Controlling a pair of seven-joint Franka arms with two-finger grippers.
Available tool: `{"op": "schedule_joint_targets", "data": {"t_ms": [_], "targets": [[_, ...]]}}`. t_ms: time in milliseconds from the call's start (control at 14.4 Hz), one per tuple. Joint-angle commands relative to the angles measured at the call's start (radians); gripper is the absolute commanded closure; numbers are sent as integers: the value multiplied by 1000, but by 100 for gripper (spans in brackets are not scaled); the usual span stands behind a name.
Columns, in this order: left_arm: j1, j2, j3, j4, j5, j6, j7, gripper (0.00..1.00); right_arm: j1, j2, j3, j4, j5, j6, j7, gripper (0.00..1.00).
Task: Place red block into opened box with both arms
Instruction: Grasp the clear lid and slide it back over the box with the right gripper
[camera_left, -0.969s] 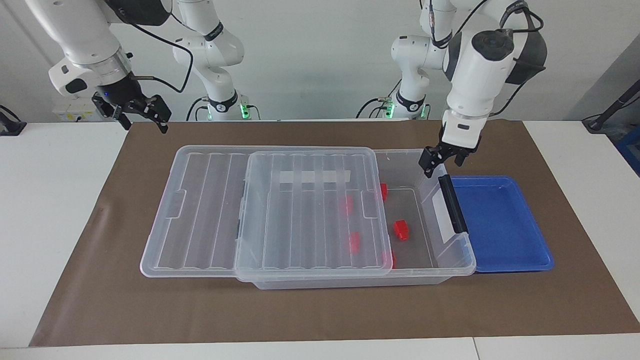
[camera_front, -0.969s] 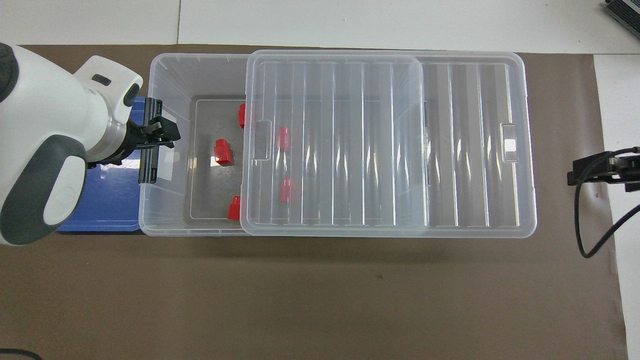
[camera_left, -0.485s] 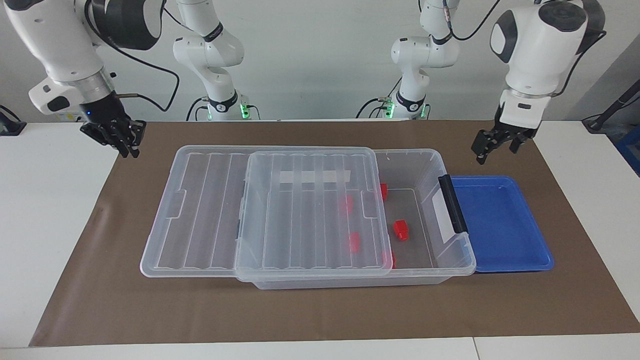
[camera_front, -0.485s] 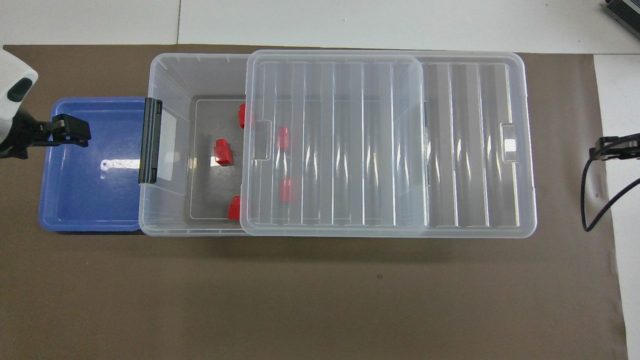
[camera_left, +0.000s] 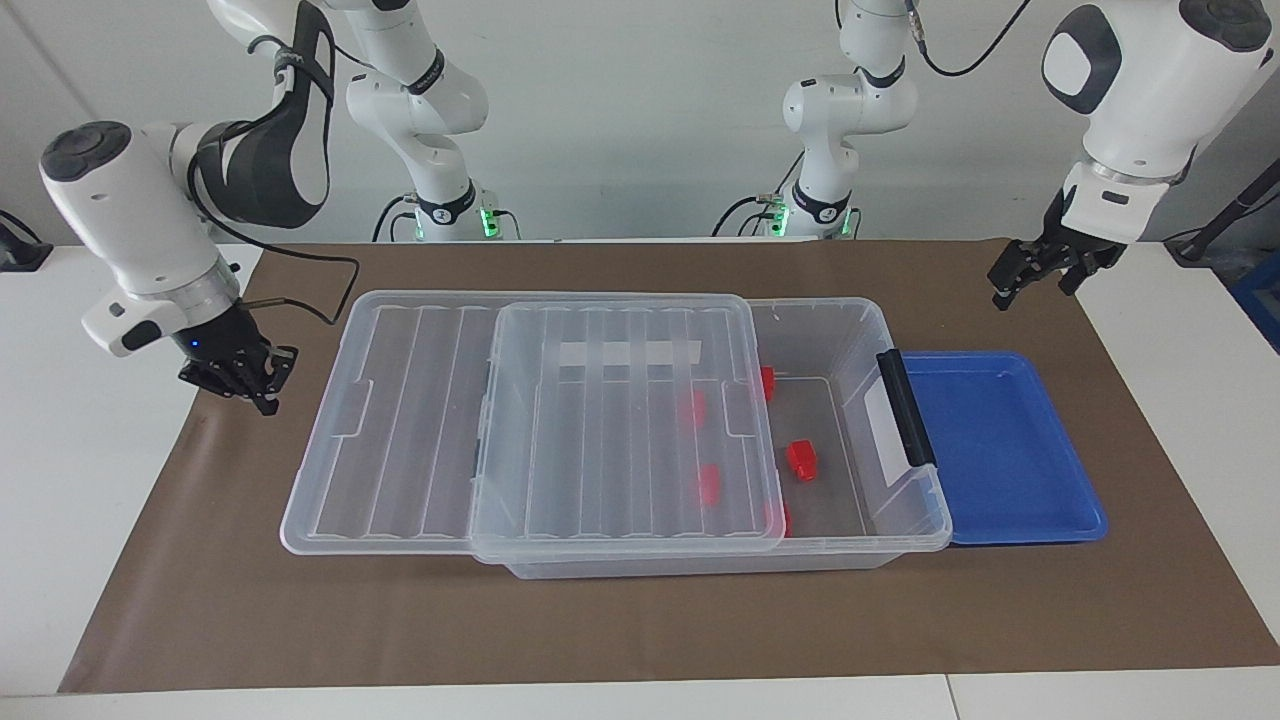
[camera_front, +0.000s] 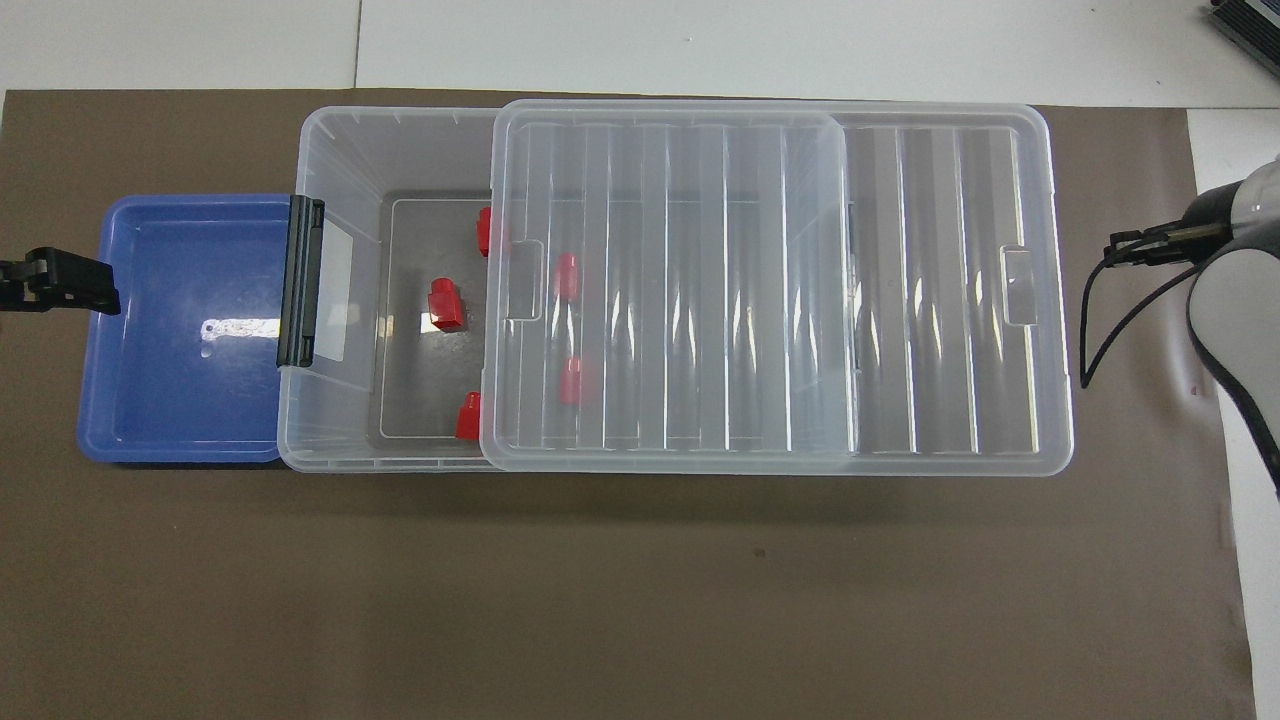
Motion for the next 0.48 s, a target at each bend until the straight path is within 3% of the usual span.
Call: {"op": "schedule_joint_targets", "data": {"t_ms": [0,415], "targets": [[-4,-16,-2,-4,-15,-19,15,0,3,30,10,15,38,29,-27,100],[-7,-16,-3,-4,-15,-19,13,0,33,44,44,14,72,57,-12,100]]}}
